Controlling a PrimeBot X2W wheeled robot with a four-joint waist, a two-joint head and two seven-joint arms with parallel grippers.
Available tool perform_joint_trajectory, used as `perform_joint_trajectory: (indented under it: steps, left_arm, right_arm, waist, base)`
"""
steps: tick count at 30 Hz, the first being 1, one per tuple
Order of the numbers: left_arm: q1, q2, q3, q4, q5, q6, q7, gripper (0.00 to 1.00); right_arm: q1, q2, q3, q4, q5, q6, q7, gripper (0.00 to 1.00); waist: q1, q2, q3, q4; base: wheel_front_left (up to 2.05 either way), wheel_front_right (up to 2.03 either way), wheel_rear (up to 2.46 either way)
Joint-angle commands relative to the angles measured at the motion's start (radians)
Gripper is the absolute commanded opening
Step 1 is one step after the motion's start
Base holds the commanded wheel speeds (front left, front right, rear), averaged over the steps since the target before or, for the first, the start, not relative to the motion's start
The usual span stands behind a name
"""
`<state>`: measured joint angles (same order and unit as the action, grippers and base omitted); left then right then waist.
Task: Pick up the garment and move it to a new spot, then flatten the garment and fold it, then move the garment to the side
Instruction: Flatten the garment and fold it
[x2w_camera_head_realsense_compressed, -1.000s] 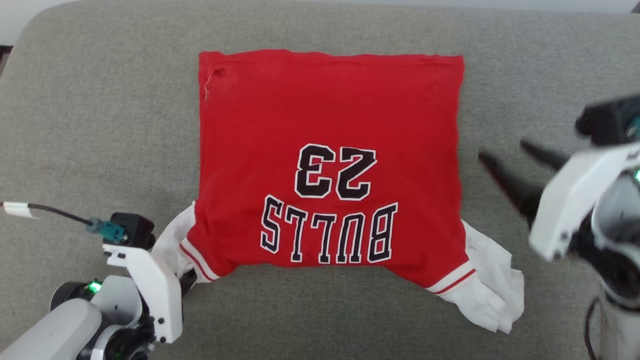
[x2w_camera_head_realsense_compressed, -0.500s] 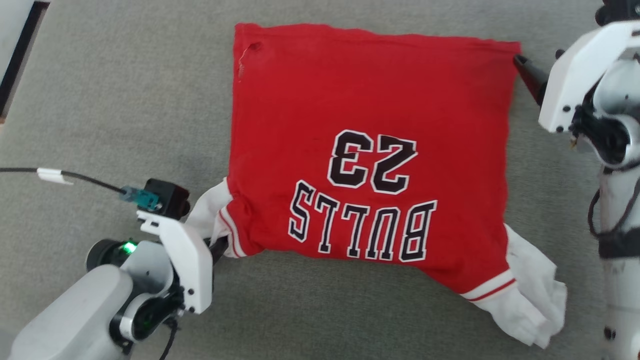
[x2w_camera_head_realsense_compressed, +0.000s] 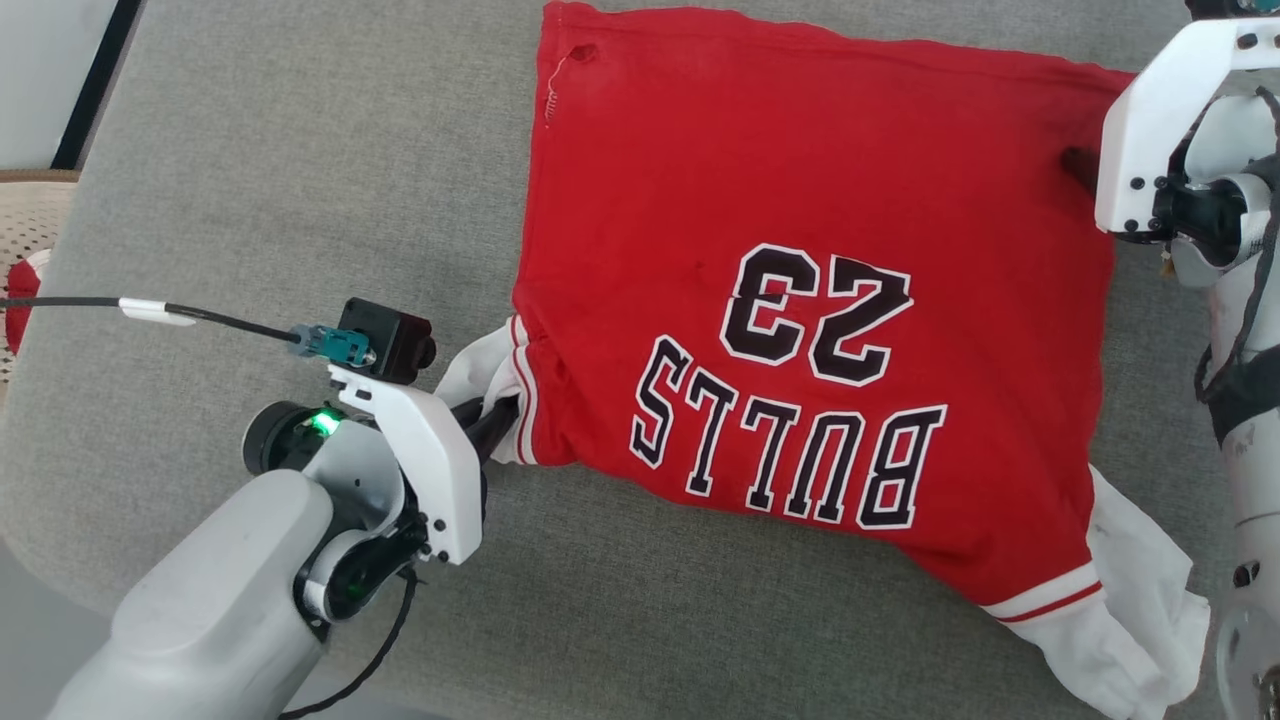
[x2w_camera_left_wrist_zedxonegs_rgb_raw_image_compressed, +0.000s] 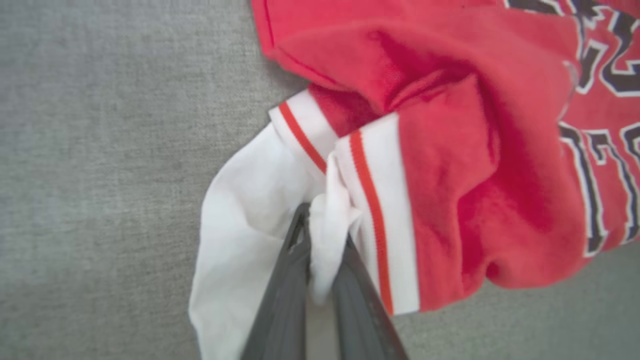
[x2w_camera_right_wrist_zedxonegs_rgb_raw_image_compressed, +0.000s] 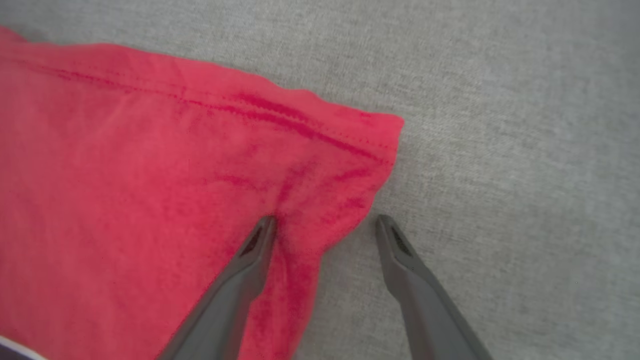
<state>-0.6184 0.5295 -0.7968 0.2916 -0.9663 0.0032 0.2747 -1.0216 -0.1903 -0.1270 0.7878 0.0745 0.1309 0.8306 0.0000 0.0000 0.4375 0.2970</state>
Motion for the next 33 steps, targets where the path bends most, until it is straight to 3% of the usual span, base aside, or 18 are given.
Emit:
perform_joint_trajectory:
  steps: [1,3,4,5,6,12,18,27,33]
  left_arm:
    - [-0.011,-0.009,-0.004,0.014,0.015,-0.004,-0.005,0.00]
    - [-0.017,-0.019,-0.008,0.040,0.022,-0.017,-0.021,0.00]
    - [-0.019,-0.025,-0.009,0.054,0.018,-0.021,-0.031,0.00]
    - [-0.021,-0.030,-0.009,0.066,0.018,-0.027,-0.038,0.00]
    - [-0.024,-0.035,-0.008,0.079,0.018,-0.031,-0.047,0.00]
    - [-0.013,-0.042,0.003,0.146,0.012,-0.048,-0.098,0.00]
    - [0.024,-0.023,0.020,0.186,-0.002,-0.053,-0.133,0.00]
    - [0.087,0.022,0.041,0.195,-0.020,-0.039,-0.167,0.00]
    - [0.117,0.048,0.048,0.179,-0.035,-0.024,-0.161,0.00]
  right_arm:
    - [0.033,0.003,-0.001,0.044,-0.009,0.000,0.011,1.00]
    - [0.036,0.006,-0.002,0.088,-0.017,0.000,0.012,1.00]
    - [0.037,0.004,-0.004,0.108,-0.021,0.000,0.010,0.89]
    - [0.037,0.003,-0.001,0.122,-0.022,0.000,0.001,0.26]
    - [0.036,0.001,0.008,0.132,-0.025,0.000,-0.007,0.00]
    - [0.013,-0.019,0.068,0.147,0.010,0.000,-0.055,0.00]
    - [0.021,-0.041,0.179,0.074,0.115,0.000,-0.047,0.00]
    - [0.171,-0.107,0.322,-0.234,0.329,0.000,0.068,0.00]
    - [0.365,-0.150,0.329,-0.526,0.443,0.000,0.222,0.00]
  waist:
    - [0.0000,0.0000,0.000,0.002]
    - [0.0000,0.0000,0.001,0.005]
    - [0.0000,0.0000,0.000,0.006]
    - [0.0000,0.0000,0.000,0.006]
    - [0.0000,0.0000,-0.001,0.005]
    - [0.0000,0.0000,-0.019,-0.017]
    - [0.0000,0.0000,-0.048,-0.061]
    - [0.0000,0.0000,-0.093,-0.131]
    - [0.0000,0.0000,-0.115,-0.166]
  base:
    - [0.00,0.00,0.00]
    - [0.00,0.00,0.00]
    - [0.00,0.00,0.00]
    - [0.00,0.00,0.00]
    - [0.00,0.00,0.00]
    - [0.00,0.00,0.00]
    - [0.00,0.00,0.00]
    - [0.00,0.00,0.00]
    - [0.00,0.00,0.00]
